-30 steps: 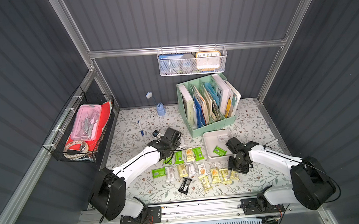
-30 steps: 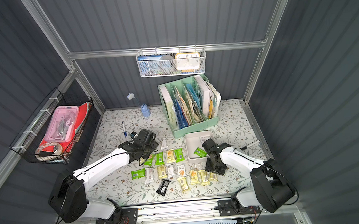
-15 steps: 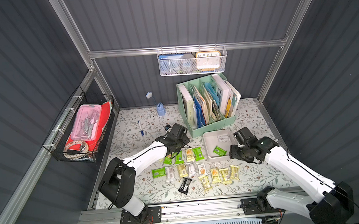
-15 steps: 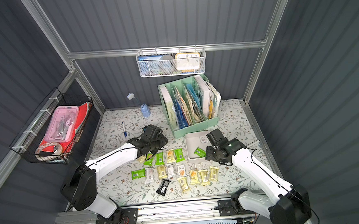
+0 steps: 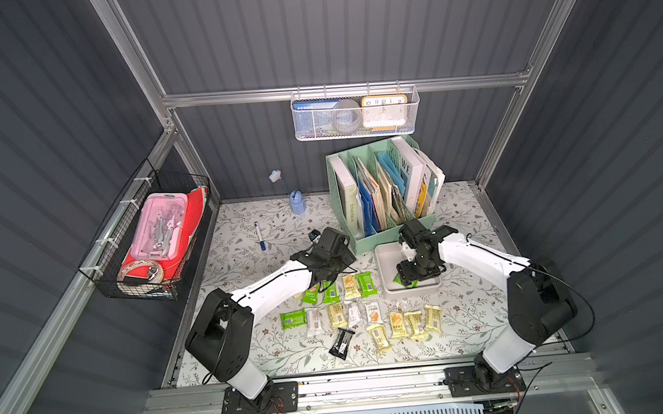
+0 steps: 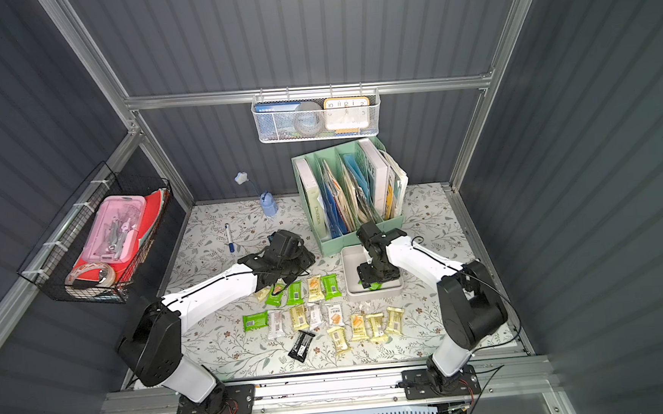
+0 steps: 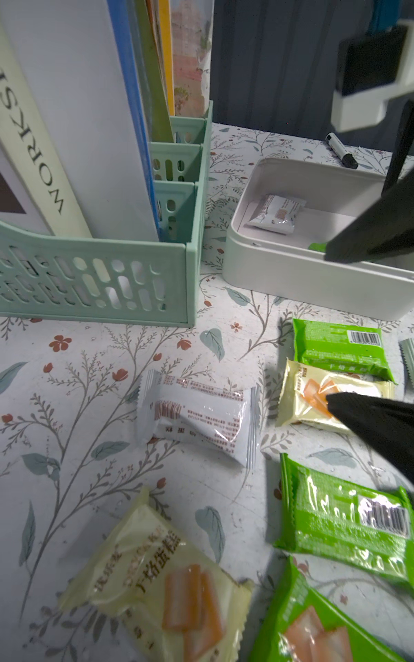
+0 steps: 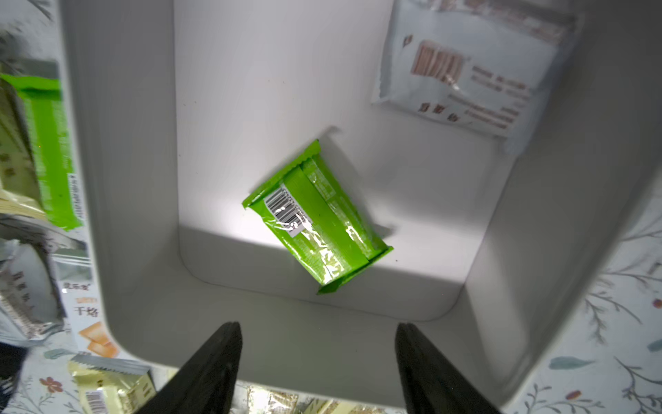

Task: Take the cookies out of the storage box
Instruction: Pick up the cookie from the storage box.

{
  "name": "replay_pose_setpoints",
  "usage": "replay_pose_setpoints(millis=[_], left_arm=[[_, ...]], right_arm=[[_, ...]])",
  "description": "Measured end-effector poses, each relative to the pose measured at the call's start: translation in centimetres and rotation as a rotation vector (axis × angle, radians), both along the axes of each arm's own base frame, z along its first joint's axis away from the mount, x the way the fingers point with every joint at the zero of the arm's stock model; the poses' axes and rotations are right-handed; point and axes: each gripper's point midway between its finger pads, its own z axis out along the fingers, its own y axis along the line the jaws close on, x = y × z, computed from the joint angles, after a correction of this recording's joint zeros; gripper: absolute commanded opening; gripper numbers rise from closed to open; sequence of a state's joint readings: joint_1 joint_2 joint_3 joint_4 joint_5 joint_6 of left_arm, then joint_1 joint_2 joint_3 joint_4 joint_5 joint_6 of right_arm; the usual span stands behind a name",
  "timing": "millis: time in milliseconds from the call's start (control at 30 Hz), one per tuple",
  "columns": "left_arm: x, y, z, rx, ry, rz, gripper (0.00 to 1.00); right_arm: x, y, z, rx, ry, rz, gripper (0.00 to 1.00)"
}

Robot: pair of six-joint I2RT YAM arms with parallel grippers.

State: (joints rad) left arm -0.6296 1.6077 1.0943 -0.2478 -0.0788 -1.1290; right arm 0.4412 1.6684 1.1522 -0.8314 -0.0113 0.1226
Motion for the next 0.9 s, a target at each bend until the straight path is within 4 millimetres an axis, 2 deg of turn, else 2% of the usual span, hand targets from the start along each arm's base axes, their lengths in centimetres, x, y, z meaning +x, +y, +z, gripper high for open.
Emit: replay_pose_setpoints(millis=[400, 767, 900], left_arm=[[0.1, 0.7, 0.2, -0.003, -0.004, 0.048, 0.63], [-0.2, 1.5, -0.2, 0.004, 0.005, 0.071, 0.63], [-0.3, 1.6, -0.3, 0.005, 0.009, 0.074, 0.63]], right_arm=[[0.8, 0.2, -3.6, -0.049, 0.064, 0.075, 0.76], [2.5, -0.6, -4.5, -0.133, 0.019, 0.098, 0.74], [3.2, -0.4, -4.5, -0.132, -0.003, 0.107, 0.69]])
